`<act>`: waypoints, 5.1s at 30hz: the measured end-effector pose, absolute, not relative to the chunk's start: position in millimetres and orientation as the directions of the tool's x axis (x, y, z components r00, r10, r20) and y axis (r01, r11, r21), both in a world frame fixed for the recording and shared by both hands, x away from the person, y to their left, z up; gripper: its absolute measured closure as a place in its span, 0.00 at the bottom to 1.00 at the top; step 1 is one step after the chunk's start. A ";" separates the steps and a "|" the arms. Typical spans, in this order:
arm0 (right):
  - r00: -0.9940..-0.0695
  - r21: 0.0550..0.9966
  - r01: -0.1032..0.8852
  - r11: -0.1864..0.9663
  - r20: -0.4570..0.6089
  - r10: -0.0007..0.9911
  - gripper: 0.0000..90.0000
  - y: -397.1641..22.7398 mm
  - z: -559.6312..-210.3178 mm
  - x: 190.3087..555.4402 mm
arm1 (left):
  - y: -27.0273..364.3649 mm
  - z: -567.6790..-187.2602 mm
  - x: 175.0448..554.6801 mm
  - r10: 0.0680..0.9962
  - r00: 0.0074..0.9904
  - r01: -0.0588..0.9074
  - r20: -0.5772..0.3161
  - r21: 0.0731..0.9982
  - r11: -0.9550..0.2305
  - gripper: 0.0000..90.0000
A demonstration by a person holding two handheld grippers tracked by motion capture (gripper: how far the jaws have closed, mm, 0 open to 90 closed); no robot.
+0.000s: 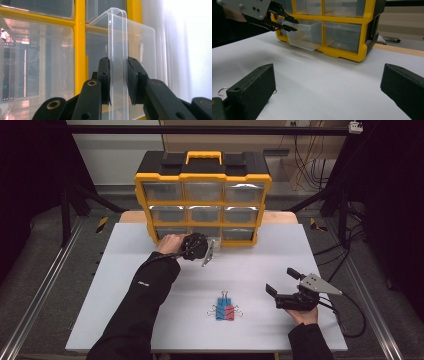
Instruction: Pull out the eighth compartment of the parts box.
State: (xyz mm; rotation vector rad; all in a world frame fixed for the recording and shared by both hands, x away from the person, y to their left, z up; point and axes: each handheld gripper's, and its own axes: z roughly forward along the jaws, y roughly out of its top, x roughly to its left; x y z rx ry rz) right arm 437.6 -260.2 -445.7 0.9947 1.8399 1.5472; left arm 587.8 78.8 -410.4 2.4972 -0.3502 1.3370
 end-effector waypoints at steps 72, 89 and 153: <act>-0.580 0.978 0.199 0.067 0.063 0.812 0.00 -259.8 -445.1 436.4 | 91.8 -391.3 539.7 0.217 0.689 -0.228 0.692 0.491 -0.841 0.38; -0.580 0.978 0.199 0.066 0.063 0.812 0.00 -259.9 -445.0 436.5 | 118.1 -384.0 531.3 0.498 0.751 -0.030 0.432 0.777 -0.629 0.09; -0.579 0.973 0.215 0.079 0.062 0.813 0.00 -259.4 -446.3 437.6 | 180.4 -432.8 440.5 0.692 0.722 0.286 0.024 0.900 -0.329 0.02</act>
